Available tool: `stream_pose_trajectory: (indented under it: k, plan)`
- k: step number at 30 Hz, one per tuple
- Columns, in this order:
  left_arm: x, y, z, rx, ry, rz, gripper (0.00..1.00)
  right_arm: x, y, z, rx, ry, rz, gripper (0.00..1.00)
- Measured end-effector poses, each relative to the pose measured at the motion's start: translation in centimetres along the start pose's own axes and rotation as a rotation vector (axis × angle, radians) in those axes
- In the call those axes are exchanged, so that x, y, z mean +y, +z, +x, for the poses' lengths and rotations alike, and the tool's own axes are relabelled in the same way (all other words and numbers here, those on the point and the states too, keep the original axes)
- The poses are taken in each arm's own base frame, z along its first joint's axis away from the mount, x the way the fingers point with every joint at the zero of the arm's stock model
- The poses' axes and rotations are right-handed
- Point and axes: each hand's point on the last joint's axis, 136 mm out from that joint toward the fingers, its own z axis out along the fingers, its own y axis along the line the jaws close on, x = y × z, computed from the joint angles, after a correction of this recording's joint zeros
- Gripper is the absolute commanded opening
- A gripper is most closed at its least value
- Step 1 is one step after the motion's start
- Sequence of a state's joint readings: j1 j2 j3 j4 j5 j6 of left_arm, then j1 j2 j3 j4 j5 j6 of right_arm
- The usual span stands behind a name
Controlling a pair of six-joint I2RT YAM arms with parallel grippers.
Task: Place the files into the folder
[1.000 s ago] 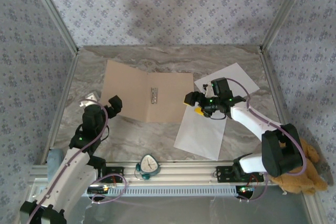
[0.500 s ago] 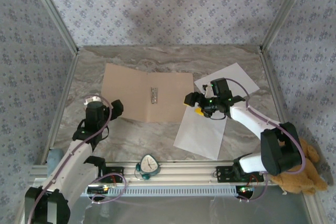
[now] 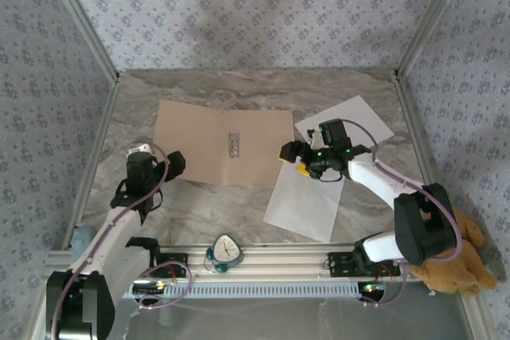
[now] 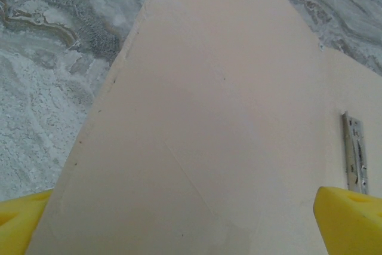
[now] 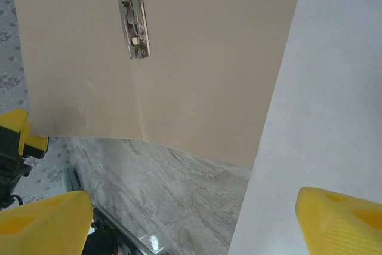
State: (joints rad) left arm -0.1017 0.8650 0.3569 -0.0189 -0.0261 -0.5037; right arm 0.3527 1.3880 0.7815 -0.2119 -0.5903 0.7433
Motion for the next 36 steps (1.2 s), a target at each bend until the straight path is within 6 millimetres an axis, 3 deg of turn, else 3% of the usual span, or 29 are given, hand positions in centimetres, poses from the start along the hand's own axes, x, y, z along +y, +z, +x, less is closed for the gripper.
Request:
stream_pose_trajectory:
  k: [4,11,22,36]
  plan:
    - [0.6,0.6,0.2,0.037,0.012,-0.027,1.0,-0.2,0.1,0.1,0.005,0.005,0.005,0.9]
    - [0.1,1.7,-2.2,0.059,-0.004,0.008,1.0,-0.5,0.5,0.0,0.014,0.012,0.013,0.9]
    - [-0.7,5.5,-1.1,0.22,0.017,0.05,0.99,-0.5,0.4,0.0,0.019,0.011,0.019,0.9]
    - [-1.8,8.0,-1.0,0.287,0.05,0.093,0.98,-0.8,0.3,0.0,0.02,0.006,0.025,0.91]
